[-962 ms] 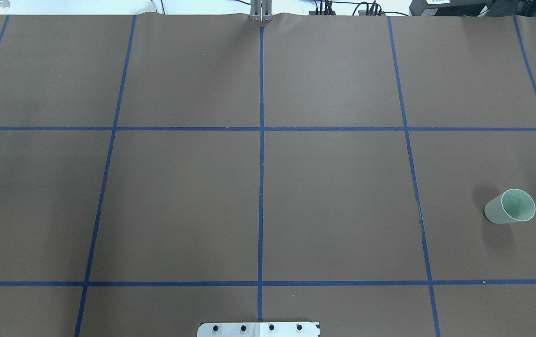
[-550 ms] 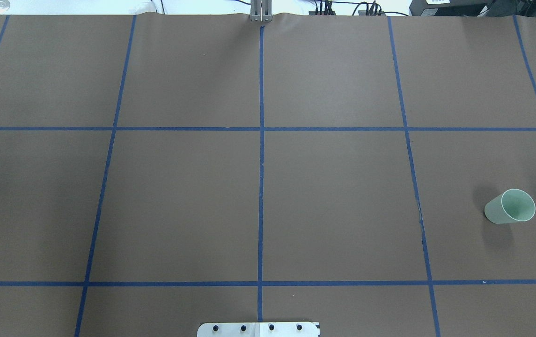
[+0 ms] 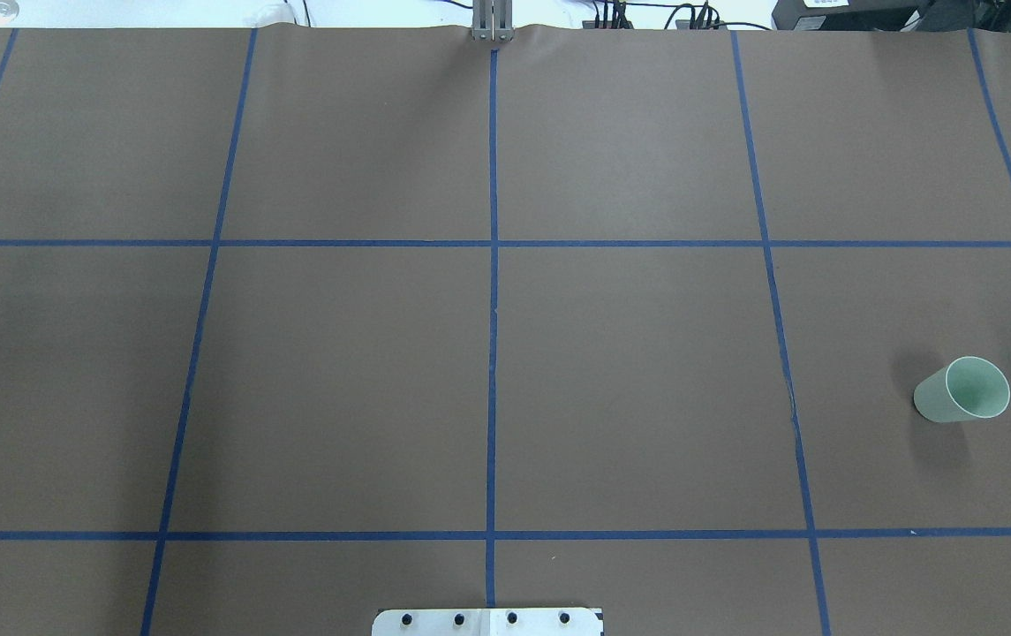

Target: Transfer and stack yellow cup on green cup

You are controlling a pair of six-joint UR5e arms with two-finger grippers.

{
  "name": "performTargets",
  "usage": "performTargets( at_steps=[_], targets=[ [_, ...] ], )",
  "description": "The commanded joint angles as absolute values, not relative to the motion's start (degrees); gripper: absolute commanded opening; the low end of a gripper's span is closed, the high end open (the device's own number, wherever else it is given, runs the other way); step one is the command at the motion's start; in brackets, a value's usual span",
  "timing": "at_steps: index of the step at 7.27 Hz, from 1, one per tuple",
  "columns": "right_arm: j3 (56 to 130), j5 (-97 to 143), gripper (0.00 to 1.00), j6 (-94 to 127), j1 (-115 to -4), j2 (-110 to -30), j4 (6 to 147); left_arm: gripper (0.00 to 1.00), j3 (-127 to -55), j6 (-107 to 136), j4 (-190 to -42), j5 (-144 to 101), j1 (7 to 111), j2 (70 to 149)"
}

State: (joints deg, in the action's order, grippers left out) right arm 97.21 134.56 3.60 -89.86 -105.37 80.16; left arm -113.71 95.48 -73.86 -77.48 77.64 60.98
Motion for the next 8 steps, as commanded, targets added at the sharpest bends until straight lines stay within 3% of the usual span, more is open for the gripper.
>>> performTargets(
  at_steps=[1, 3, 8],
  targets=[
    [97.2, 134.6, 1.0, 3.6, -89.9, -105.4, 80.2, 1.0, -112.3, 107.7, -56.8, -78.3, 71.1, 67.7],
    [97.2, 134.6, 1.0, 3.6, -89.8, -105.4, 80.2, 1.0, -102.9, 120.8, -52.6, -85.0, 64.5, 69.8],
    [97.2, 134.6, 1.0, 3.7, -89.8, -105.4, 80.2, 1.0, -94.6, 133.6, -48.2, -103.1, 55.1, 69.9]
  ],
)
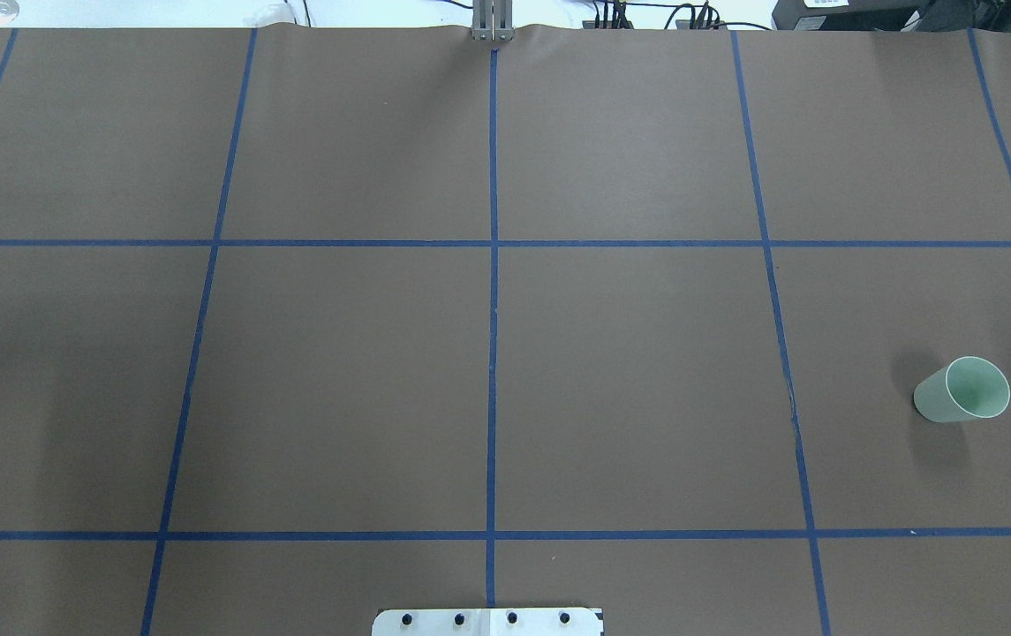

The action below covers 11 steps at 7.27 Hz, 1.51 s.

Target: Transfer and stack yellow cup on green cup

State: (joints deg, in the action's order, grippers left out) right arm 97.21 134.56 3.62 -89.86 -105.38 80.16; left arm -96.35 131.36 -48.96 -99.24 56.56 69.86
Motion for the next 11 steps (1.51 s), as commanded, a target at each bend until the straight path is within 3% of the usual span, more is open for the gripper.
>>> performTargets(
  at_steps=[1, 5, 7, 11],
  targets=[
    [97.2, 134.6, 1.0, 3.7, -89.8, -105.2, 80.2, 1.0, -92.7, 134.7, -48.2, -105.4, 55.0, 69.9],
    [97.2, 134.6, 1.0, 3.7, -89.8, -105.1, 80.2, 1.0, -86.4, 140.7, -50.7, -113.2, 52.5, 71.9],
    [97.2, 134.6, 1.0, 3.6, -89.8, -105.1, 80.2, 1.0, -78.3, 142.8, -57.9, -113.2, 51.9, 71.9],
    [97.2, 134.6, 1.0, 3.6, -89.8, -105.1, 80.2, 1.0, -77.3, 144.6, -58.8, -119.6, 49.4, 72.1]
  ],
)
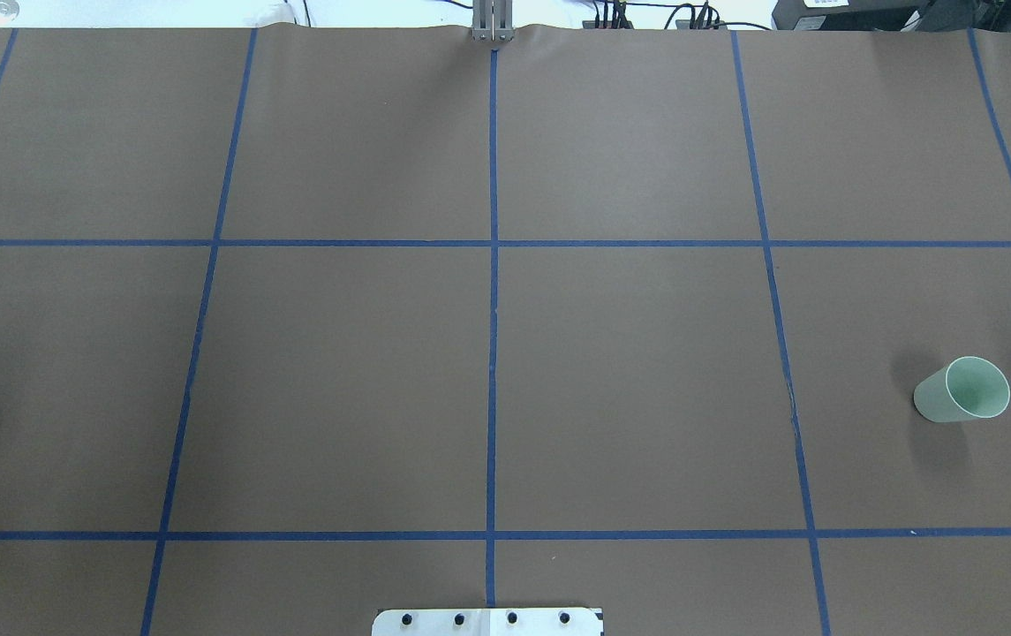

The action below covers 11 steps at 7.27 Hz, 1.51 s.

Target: Transfer and stack yellow cup on green cup

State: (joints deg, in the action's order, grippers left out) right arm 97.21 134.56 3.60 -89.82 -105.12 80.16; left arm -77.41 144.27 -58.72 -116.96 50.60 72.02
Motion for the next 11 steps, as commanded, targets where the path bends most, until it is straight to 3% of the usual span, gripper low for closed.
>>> performTargets(
  at_steps=[1, 11],
  targets=[
    [97.2, 134.6, 1.0, 3.6, -89.8, -105.1, 80.2, 1.0, -77.3, 144.0, -58.8, -122.6, 48.1, 72.1],
    [97.2, 134.9, 1.0, 3.4, -89.8, -105.3, 80.2, 1.0, -69.5, 142.9, -65.0, -130.9, 45.6, 72.0]
  ],
)
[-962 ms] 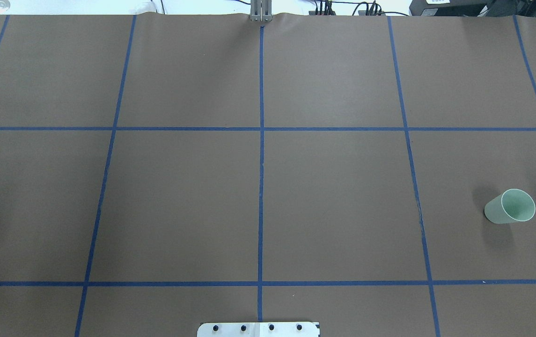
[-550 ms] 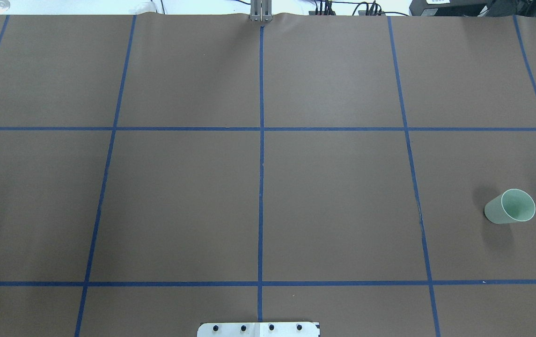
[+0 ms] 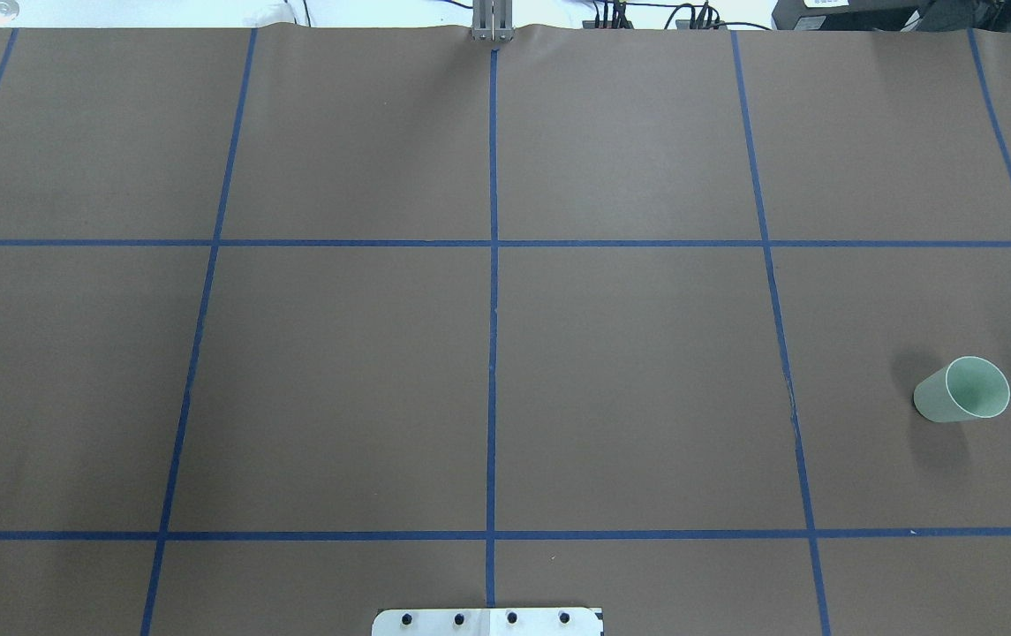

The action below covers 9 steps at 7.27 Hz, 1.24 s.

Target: Transfer and stack yellow cup on green cup

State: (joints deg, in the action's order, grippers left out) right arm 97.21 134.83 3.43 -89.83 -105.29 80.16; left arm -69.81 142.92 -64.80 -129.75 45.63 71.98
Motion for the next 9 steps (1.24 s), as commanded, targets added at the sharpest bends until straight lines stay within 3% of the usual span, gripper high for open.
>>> performTargets(
  at_steps=[1, 9],
  targets=[
    [97.2, 134.9, 1.0, 3.4, -89.8, -105.3, 80.1, 1.0, -68.9, 143.2, -64.9, -132.6, 45.6, 71.9],
    [97.3, 134.9, 1.0, 3.3, -89.8, -105.4, 80.1, 1.0, -62.7, 142.2, -67.6, -133.5, 45.5, 71.7]
  ],
)
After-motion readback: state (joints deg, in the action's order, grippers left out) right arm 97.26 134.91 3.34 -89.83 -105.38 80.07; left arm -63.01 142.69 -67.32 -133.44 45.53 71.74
